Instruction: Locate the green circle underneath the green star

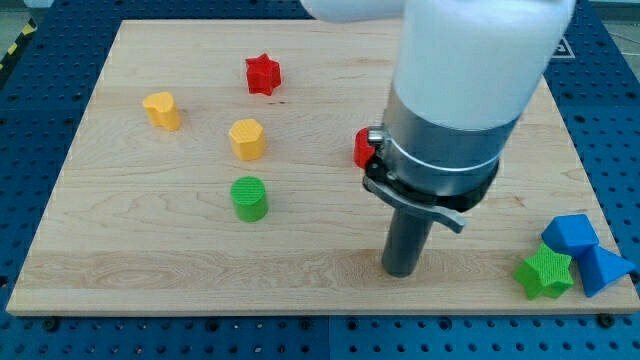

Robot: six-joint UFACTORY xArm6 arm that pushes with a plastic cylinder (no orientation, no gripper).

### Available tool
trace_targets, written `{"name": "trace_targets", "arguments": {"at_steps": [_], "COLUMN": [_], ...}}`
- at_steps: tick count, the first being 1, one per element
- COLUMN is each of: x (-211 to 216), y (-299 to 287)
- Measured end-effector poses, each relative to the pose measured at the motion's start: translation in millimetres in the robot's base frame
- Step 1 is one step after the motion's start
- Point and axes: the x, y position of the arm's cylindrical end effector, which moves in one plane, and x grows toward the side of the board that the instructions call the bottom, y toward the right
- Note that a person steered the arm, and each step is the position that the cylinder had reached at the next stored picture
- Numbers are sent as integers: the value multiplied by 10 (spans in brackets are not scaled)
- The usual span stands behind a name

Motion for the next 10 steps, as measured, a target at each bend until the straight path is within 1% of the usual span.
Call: {"name": "trace_targets", "arguments": {"at_steps": [3,6,9,10], "x": [-25,-66,-398,-547], "y": [-485,-1306,-2008,-2024]}}
